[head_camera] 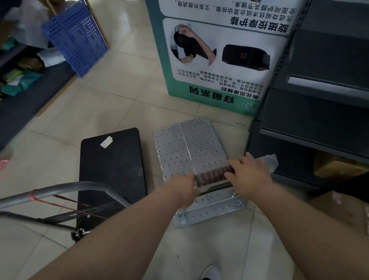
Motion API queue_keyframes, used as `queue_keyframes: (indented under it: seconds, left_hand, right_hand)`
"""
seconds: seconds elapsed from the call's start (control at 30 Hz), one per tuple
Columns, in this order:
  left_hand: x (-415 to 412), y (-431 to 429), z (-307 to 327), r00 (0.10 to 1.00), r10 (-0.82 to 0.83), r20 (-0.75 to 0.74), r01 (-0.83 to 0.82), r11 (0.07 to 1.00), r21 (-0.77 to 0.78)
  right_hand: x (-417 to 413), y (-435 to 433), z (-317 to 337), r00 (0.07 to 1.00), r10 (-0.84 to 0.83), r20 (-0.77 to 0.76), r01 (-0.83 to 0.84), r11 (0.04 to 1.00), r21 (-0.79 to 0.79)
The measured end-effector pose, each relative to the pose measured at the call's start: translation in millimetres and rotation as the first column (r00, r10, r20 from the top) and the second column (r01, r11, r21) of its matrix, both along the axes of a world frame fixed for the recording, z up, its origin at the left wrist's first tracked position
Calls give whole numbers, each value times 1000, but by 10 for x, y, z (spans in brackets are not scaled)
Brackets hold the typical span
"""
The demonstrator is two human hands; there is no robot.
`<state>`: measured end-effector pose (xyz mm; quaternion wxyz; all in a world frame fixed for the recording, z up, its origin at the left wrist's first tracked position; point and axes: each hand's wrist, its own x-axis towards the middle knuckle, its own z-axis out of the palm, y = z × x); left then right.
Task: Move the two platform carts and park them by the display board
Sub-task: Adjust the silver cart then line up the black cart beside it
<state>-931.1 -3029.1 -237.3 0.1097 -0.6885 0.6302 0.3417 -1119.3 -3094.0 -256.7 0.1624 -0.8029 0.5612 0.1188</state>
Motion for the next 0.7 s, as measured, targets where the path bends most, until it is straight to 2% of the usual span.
queue_keyframes:
  seconds: [0.37, 0.47, 0.57, 0.7]
  left_hand:
    - [185, 214, -217, 988, -87, 128, 98, 992, -82]
    - [371, 274, -219, 980, -103, 168, 112, 993, -43]
    - [633, 317, -189, 948, -208, 242, 214, 977, 0]
    - [952, 479, -194, 902, -269, 339, 298, 954, -36]
  right_hand:
    - [-90, 269, -36, 997, -50, 53, 55, 993, -102]
    - [42, 386, 12, 995, -68, 75, 74, 994, -76]
    - [201, 536, 66, 997, -63, 51, 65, 997, -43]
    - [474, 801, 52, 998, -62, 6, 62, 998, -10]
